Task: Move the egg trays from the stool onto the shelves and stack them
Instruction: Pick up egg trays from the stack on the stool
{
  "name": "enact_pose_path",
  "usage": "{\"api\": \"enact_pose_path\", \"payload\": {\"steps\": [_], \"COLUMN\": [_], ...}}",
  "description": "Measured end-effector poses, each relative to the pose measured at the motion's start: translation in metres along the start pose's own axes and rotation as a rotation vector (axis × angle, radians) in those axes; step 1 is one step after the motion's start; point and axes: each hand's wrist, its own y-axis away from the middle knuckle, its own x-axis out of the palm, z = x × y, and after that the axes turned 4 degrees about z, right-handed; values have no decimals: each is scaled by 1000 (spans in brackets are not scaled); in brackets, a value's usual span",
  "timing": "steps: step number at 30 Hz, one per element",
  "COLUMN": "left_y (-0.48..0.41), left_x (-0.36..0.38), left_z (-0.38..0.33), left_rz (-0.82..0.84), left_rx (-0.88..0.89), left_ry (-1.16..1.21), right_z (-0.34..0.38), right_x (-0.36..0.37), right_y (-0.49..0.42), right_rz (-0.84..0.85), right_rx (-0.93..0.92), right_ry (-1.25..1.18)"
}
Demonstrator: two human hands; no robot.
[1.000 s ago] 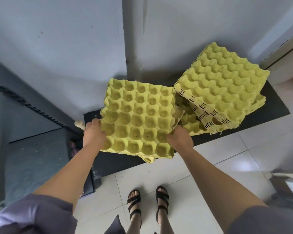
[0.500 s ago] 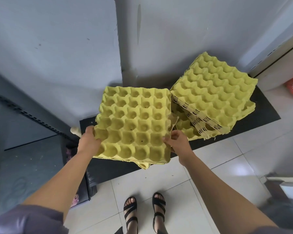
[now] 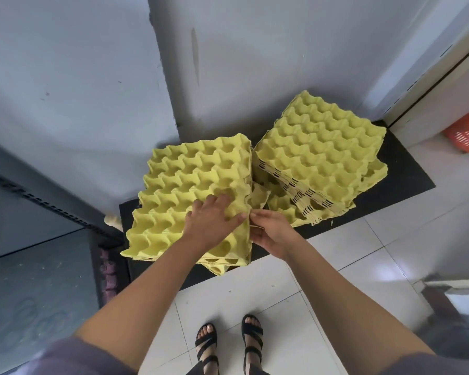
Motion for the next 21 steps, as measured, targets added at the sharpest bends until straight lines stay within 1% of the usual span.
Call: {"api": "enact_pose_path", "payload": {"steps": [2,3,6,8,10,12,13,15,17,18,21], "left_y": [5,6,8,8,11,17,20,27,32,35,42], "left_x": [-3,-5,-11,-16,-22,-24,-24,-22,-21,-23,-38], "left_z": [-3,-1,14,22,24,24,24,26,31,33,42], "left_rz": [5,-17,-166,-231,-205,-123,-89,-67,-75,-82,-115], "left_rx": [-49,-54,-20,9,32,87,109,130,131,129,104], "left_ry": [-66,-43,232,325,337,362,372,379,378,375,356], "right_z": [5,7,12,16,19,21,23,24,22,20,24], "right_x": [9,13,27,34,39,44,49,60,71,76,94], "right_y": [4,6,9,11,15,17,19,21,22,22,29], "right_rz": [20,25,17,-14,-39,-68,-90,-117,-139,-145,-165], "right_rx": [-18,-26,-51,-43,-1,74,114,149,84,34,-111], "right_ry": [47,79,144,167,154,151,186,362,498,524,448]}}
